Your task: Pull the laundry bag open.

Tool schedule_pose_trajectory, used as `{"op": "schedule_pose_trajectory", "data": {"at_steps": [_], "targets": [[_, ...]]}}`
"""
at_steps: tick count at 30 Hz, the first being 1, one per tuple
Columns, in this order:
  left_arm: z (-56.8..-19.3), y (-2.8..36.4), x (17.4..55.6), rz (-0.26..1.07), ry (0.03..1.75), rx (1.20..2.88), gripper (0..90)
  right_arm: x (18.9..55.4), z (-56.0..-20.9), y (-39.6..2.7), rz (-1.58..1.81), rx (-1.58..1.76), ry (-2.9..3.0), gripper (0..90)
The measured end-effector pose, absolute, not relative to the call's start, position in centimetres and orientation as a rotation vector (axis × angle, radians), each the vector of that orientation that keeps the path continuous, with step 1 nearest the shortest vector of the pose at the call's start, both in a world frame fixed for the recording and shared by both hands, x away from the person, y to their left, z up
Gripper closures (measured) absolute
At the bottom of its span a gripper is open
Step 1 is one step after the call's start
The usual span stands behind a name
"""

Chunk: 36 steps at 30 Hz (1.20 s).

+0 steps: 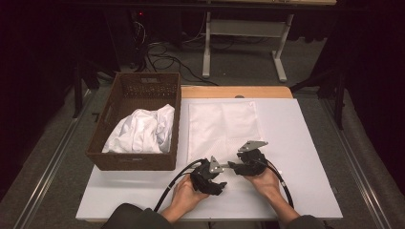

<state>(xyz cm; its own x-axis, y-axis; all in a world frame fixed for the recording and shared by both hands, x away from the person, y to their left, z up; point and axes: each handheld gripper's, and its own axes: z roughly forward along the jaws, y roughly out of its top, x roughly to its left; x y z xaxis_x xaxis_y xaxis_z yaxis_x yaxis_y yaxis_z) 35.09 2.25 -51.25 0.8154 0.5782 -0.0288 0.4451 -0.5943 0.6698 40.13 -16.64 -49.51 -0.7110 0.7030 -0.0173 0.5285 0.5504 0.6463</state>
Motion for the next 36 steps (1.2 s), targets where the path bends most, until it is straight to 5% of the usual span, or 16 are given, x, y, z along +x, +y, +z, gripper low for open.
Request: {"op": "schedule_pose_trajectory", "data": {"at_steps": [15,26,36], "targets": [[-51.2,2.4,35.1,0.255,0.745,2.310,47.3,41.4,-50.3,-15.6,0.826,0.978,2.557,54.9],[-51.2,2.9,35.4,0.250,0.739,2.303,55.2,41.9,-50.1,-15.1,0.785,0.908,2.592,85.0],[-51.1,3.2,35.7,0.261,0.760,2.296,69.6,42.3,-49.1,-15.5,0.833,0.904,2.563,88.7]]}}
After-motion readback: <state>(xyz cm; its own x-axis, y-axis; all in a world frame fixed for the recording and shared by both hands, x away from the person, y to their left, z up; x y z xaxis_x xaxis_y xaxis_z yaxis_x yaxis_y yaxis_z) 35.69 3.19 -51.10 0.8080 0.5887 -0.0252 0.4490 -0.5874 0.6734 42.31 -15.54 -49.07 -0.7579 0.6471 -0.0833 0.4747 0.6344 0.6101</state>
